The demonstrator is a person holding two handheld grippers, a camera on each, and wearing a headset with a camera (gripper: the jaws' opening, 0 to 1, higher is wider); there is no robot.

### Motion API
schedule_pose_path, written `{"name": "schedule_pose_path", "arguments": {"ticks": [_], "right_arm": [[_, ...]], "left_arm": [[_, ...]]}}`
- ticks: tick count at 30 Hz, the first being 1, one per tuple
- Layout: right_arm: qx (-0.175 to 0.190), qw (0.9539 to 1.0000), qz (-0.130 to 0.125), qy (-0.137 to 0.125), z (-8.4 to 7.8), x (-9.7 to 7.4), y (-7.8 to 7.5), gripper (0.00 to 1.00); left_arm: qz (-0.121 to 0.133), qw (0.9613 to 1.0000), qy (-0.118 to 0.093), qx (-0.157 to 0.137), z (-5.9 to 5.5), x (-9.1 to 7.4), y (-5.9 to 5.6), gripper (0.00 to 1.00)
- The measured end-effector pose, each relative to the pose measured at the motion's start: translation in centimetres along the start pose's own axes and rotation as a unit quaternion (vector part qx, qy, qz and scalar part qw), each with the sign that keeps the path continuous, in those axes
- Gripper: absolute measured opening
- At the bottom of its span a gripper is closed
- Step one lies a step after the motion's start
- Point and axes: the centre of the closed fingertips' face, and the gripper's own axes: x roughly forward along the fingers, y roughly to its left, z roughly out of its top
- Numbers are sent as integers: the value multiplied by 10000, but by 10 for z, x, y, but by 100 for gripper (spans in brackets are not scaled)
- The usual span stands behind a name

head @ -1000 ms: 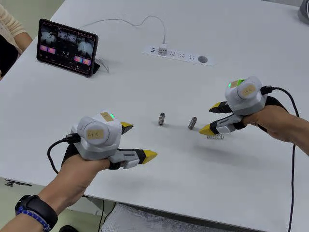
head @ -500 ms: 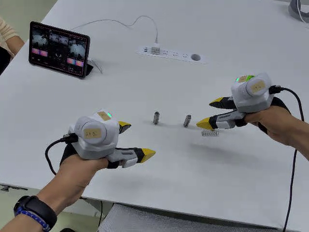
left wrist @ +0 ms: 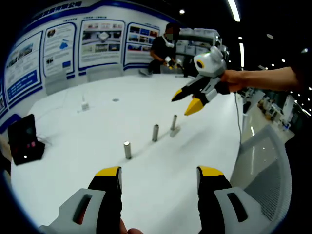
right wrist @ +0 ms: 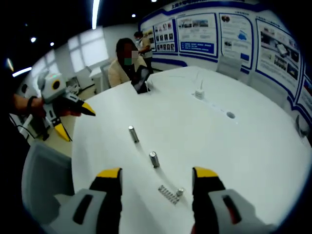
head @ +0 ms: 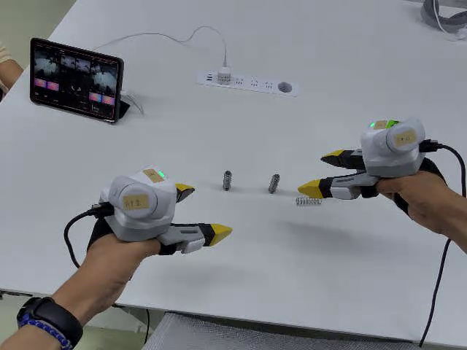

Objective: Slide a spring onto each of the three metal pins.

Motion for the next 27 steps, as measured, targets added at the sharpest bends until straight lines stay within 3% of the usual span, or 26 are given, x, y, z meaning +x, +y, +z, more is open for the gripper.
{"name": "schedule_pose_path", "arguments": {"ticks": [27], "right_arm": [[656, 9965, -355, -390, -34, -31, 9, 63]], "left_arm": [[-285, 9994, 41, 178, 14, 26, -11, 63]]}}
